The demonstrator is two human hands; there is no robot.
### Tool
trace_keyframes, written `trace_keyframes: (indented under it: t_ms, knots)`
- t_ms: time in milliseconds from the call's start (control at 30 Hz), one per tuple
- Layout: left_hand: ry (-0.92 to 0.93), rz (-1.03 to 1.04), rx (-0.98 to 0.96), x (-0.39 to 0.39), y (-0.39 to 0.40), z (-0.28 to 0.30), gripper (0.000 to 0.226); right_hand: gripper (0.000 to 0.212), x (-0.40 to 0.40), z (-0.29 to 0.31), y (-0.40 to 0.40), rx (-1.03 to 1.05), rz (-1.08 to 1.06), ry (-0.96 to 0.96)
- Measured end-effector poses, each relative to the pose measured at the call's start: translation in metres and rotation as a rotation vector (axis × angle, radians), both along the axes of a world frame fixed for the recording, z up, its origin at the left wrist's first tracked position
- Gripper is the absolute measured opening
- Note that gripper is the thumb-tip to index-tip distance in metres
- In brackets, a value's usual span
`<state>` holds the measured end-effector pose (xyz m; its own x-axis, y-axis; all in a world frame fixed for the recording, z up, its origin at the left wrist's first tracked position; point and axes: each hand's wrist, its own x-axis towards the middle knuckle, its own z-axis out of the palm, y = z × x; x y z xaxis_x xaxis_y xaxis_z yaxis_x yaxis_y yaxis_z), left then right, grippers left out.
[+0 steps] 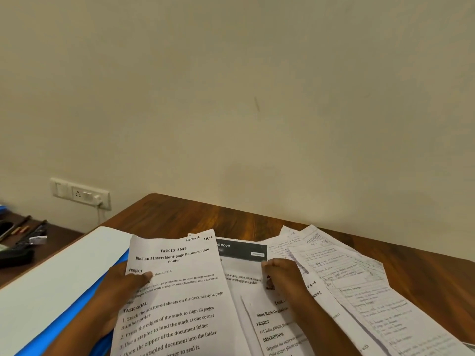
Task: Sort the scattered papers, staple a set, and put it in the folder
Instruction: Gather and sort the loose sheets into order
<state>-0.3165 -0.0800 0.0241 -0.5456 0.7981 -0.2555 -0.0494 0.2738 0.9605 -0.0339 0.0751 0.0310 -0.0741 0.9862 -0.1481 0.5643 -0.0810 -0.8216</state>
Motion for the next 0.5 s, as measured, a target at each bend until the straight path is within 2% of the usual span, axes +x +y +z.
trace_keyframes:
  t_ms: [200, 500]
  knots:
    - [0.015, 0.019, -0.022, -0.001, -0.002, -0.001, 0.011, 0.029, 0.010, 0.002, -0.004, -0.037, -0.061, 0.205]
    - [0.000, 0.018, -0.010, -0.002, 0.001, -0.004, 0.010, 0.027, 0.012, -0.008, -0.004, 0.014, -0.004, 0.274]
